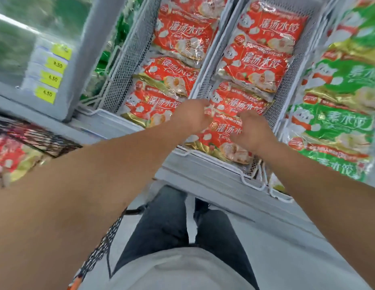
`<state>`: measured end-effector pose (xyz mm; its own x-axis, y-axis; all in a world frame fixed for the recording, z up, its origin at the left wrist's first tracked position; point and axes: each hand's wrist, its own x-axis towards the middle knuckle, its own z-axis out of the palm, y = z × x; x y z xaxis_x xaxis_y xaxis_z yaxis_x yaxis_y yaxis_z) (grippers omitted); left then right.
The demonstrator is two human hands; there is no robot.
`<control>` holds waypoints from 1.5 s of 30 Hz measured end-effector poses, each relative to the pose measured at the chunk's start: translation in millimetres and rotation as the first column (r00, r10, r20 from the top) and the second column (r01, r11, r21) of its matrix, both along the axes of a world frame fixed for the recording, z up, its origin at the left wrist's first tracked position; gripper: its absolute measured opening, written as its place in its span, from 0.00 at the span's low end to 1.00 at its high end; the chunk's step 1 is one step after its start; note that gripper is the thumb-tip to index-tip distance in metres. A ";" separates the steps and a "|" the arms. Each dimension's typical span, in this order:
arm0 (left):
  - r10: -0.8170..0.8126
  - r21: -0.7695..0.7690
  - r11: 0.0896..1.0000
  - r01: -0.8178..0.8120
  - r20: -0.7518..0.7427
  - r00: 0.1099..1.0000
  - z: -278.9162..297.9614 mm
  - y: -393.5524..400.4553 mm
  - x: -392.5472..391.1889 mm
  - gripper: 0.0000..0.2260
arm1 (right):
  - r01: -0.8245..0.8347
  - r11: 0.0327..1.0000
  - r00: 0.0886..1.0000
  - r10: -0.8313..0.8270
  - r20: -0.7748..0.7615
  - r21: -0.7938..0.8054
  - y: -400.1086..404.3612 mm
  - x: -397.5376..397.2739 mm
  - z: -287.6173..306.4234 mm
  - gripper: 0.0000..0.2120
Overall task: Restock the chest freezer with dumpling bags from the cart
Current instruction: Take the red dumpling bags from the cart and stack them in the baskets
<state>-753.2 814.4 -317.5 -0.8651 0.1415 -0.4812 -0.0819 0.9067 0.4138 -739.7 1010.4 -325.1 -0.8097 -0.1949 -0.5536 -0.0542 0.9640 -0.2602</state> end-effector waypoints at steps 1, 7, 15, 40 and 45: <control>0.058 0.010 0.998 -0.058 -0.031 0.998 10.9 -6.7 11.5 0.24 | -0.015 1.000 1.000 0.015 -0.002 -0.011 -4.7 4.7 8.1 0.36; 0.307 -0.004 0.950 -0.311 -0.155 0.939 61.4 -56.6 77.1 0.22 | -0.166 0.981 0.977 0.149 -0.153 -0.101 -48.3 20.5 58.8 0.29; 0.615 0.008 0.776 -0.630 -0.227 0.755 94.2 -141.3 184.4 0.21 | -0.406 0.875 0.895 0.322 -0.309 -0.264 -167.2 64.0 108.1 0.27; 0.983 0.119 0.185 -0.976 -0.036 0.182 35.7 -364.5 504.1 0.22 | -0.758 0.630 0.650 0.752 -0.108 -0.167 -453.9 289.3 36.2 0.26; 0.992 0.130 0.116 -0.985 0.038 0.122 4.8 -386.0 488.1 0.23 | -0.780 0.610 0.619 0.785 -0.024 -0.137 -489.0 266.2 2.7 0.26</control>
<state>-265.1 428.4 -312.7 -0.3048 -0.8161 -0.4911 -0.8512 0.0020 0.5249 -473.5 521.4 -322.4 -0.2972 -0.8120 -0.5024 -0.7614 0.5190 -0.3884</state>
